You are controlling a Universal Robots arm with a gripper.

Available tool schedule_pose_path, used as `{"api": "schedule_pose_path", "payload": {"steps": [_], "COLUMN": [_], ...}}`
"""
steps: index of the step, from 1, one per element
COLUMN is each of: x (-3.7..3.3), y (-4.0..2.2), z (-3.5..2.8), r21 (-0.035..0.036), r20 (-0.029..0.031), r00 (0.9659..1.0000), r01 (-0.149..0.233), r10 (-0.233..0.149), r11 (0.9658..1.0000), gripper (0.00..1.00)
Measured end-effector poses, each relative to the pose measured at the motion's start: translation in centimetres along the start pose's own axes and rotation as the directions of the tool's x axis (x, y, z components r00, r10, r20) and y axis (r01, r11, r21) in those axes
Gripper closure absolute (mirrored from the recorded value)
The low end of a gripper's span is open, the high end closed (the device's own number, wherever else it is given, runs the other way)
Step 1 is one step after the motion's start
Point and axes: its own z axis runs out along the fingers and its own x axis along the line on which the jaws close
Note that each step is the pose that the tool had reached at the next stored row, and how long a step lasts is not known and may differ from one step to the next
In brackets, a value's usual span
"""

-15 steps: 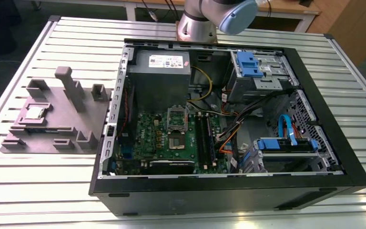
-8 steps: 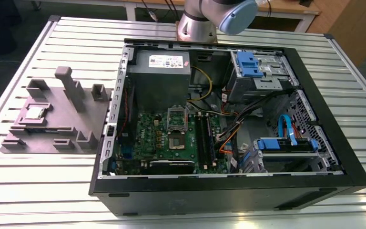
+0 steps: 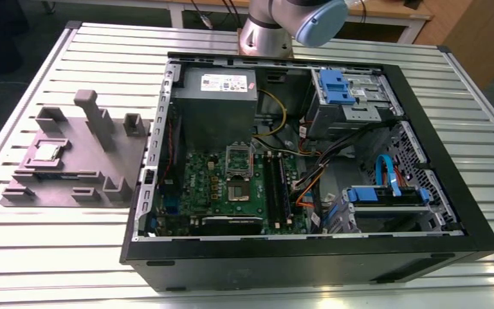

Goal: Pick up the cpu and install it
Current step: 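Pick up the cpu and move it towards the insertion slot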

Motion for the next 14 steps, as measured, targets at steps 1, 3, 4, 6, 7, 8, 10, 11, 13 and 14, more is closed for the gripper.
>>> {"api": "schedule_pose_path", "payload": {"steps": [1,3,4,6,7,8,10,11,13,14], "x": [0.02,0.07,0.09,0.13,0.16,0.18,0.22,0.25,0.30,0.33], "y": [0.00,0.00,0.00,0.00,-0.01,-0.01,-0.01,-0.01,-0.01,-0.01], "z": [0.00,0.01,0.00,0.00,0.00,0.01,0.01,0.01,0.01,0.01], "r21": [0.0000,0.0000,0.0000,0.0000,0.0000,0.0000,0.0000,0.0000,0.0000,-0.0001], "r20": [0.0001,0.0001,0.0001,0.0000,0.0001,0.0001,0.0001,0.0001,0.0001,0.0001], "r00": [1.0000,1.0000,1.0000,1.0000,1.0000,1.0000,1.0000,1.0000,1.0000,1.0000], "r01": [0.000,0.000,0.000,0.000,0.000,0.000,0.000,0.000,0.000,0.000], "r10": [0.000,0.000,0.000,0.000,0.000,0.000,0.000,0.000,0.000,0.000], "r11": [1.0000,1.0000,1.0000,1.0000,1.0000,1.0000,1.0000,1.0000,1.0000,1.0000], "gripper": [0.90,0.90,0.90,0.90,0.90,0.90,0.90,0.90,0.84,0.84]}}
